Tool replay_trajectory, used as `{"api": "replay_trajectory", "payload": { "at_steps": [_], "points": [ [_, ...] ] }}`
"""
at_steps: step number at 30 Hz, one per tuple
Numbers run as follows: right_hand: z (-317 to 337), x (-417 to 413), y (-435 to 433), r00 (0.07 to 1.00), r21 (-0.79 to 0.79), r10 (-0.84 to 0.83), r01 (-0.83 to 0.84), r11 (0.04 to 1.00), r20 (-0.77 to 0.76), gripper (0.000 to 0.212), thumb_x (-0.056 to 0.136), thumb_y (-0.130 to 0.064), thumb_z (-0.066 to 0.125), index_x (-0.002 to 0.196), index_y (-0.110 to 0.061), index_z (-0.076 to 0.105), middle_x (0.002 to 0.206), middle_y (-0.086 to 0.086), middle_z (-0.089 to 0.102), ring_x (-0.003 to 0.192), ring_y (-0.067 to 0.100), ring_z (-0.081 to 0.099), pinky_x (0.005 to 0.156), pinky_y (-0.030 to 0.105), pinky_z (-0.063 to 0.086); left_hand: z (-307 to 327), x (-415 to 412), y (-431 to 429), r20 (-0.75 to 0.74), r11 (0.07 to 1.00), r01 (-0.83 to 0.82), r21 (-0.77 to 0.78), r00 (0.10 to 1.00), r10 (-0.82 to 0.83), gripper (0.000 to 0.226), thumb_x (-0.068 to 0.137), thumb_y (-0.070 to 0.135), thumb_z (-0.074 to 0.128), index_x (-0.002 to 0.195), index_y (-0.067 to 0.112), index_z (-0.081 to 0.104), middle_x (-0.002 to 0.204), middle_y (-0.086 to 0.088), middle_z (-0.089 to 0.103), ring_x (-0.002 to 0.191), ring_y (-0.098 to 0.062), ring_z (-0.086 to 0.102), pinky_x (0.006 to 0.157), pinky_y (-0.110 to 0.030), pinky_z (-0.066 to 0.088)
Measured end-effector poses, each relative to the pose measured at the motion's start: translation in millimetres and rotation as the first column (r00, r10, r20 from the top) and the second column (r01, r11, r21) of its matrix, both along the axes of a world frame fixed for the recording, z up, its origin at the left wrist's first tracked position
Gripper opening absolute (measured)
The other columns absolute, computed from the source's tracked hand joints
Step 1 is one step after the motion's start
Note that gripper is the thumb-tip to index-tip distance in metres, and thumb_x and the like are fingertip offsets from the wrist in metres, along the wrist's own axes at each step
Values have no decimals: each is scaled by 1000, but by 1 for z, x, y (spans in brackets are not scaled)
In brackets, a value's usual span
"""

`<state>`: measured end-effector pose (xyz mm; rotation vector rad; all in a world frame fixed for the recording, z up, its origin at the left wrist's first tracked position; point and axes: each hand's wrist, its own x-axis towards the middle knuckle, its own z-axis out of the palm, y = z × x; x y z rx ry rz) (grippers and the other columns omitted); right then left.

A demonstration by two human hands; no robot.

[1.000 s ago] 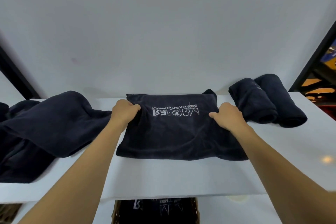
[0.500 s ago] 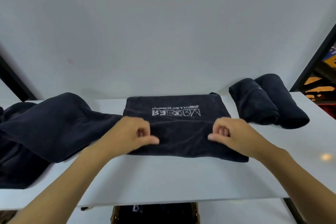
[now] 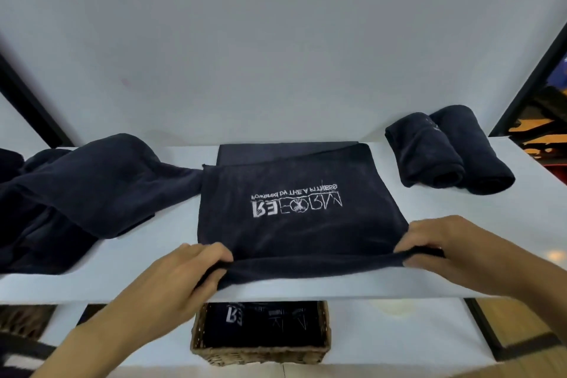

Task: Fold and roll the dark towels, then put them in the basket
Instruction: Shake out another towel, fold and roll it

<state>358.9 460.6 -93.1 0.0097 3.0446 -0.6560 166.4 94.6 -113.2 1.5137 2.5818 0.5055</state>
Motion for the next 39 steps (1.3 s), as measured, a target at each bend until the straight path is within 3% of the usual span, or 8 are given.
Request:
{"api": "replay_trajectory", "payload": {
  "at_steps": [9, 14, 17, 19, 25, 30, 34, 39],
  "points": [
    [35, 9, -25, 879, -149, -8, 90, 985, 477, 8, 86, -37, 69, 84, -44, 69, 85, -13, 65, 87, 14, 59, 78, 29, 47, 20, 2, -33, 119, 986, 50, -160, 992, -31, 27, 83, 24, 69, 72, 43, 54, 90, 17, 52, 86, -2, 52, 70, -14, 40],
    [36, 0, -44, 770, -42, -12, 51, 998, 637, 5, 85, -38, 70, 86, -33, 69, 73, -21, 63, 69, -1, 58, 65, 16, 44, 22, 6, -25, 251, 950, 109, -293, 967, -34, 10, 82, 41, 68, 76, 44, 61, 91, 20, 53, 93, 4, 51, 79, -13, 42],
    [41, -22, -36, 892, -136, -78, 153, 979, 445, 8, 89, -38, 67, 91, -31, 71, 87, -15, 69, 76, 1, 65, 69, 15, 48, 32, -14, 2, 417, 994, -106, -12, 903, 101, 21, 75, 53, 70, 79, 33, 73, 88, 16, 65, 82, -5, 62, 74, -16, 48],
    [30, -52, -18, 941, -137, -276, 305, 942, 199, 7, 91, -31, 65, 94, -28, 70, 90, -6, 71, 74, 6, 68, 69, 16, 50, 26, -45, 29, 257, 951, -281, 132, 936, 241, 19, 83, 45, 67, 93, 30, 71, 97, 13, 68, 84, -7, 64, 79, -23, 50],
    [-4, -135, 18, 781, -33, -621, 624, 781, 58, 41, 93, -23, 57, 132, -12, 50, 126, 9, 58, 116, 27, 55, 95, 37, 45, -10, -124, 90, 80, 854, -512, -93, 851, 519, 53, 87, 34, 65, 135, 21, 47, 127, -6, 56, 114, -30, 56, 94, -46, 48],
    [-7, -157, 38, 762, -8, -627, 637, 771, 163, 27, 85, -20, 64, 67, -2, 55, 69, 9, 53, 65, 22, 52, 58, 30, 40, 12, -141, 99, 85, 828, -536, -163, 829, 553, 15, 76, 27, 79, 81, 24, 64, 94, 0, 67, 87, -22, 62, 78, -35, 52],
    [12, -161, 67, 783, -191, -607, 621, 760, 134, 31, 87, -23, 69, 92, 8, 65, 80, 20, 61, 71, 20, 51, 67, 32, 41, 43, -158, 101, 391, 916, -402, 2, 843, 369, 10, 78, 18, 79, 74, 16, 70, 81, -2, 71, 80, -16, 64, 73, -26, 46],
    [18, -187, 91, 753, -596, -641, 585, 550, 148, 15, 95, -26, 60, 96, -13, 66, 97, 5, 69, 89, 20, 65, 72, 32, 53, 37, -193, 133, 822, 829, -536, 159, 537, 190, 12, 97, 20, 57, 87, 14, 62, 89, -7, 67, 79, -18, 60, 71, -29, 44]
  ]
}}
